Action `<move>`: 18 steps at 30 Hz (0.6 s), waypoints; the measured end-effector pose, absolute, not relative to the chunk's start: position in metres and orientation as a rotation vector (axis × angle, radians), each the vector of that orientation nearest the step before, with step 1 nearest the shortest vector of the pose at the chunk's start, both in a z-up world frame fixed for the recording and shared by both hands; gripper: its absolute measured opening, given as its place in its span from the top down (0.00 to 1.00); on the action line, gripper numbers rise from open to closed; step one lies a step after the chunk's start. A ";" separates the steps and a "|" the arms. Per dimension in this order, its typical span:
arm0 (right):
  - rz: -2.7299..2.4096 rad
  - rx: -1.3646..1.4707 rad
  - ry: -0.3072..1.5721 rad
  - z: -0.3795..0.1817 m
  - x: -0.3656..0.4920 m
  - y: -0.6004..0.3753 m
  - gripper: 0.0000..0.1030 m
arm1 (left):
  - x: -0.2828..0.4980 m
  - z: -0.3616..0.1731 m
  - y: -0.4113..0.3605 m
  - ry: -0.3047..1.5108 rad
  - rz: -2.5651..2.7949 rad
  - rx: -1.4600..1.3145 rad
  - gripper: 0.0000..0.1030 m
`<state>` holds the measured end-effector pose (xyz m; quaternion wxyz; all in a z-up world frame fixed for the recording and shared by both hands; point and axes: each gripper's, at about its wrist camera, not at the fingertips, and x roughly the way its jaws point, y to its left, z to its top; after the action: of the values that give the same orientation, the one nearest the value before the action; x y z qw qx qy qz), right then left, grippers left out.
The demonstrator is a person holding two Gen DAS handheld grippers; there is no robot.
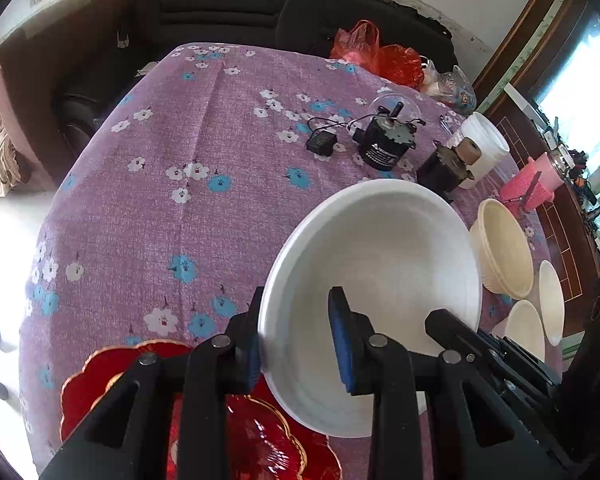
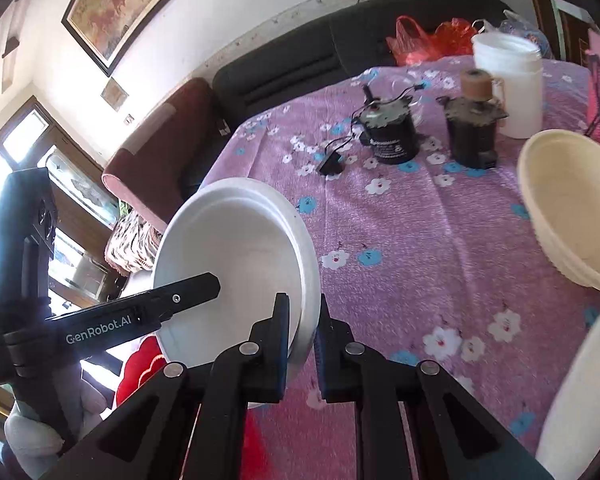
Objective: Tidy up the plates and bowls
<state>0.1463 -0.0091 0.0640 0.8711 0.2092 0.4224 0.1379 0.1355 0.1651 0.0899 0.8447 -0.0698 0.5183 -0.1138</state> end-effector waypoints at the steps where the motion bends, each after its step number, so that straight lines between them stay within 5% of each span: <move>1: 0.291 0.446 0.878 0.067 0.139 -0.013 0.88 | 0.127 0.093 0.162 1.081 -0.241 -0.147 0.72; 18: 0.409 0.420 0.837 0.087 0.052 0.014 0.87 | 0.021 0.120 0.206 0.949 -0.171 -0.243 0.72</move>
<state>0.0515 0.0140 0.0866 0.8723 0.2011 0.4004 0.1959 0.0207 0.2057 0.1197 0.8790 -0.1164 0.4550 -0.0823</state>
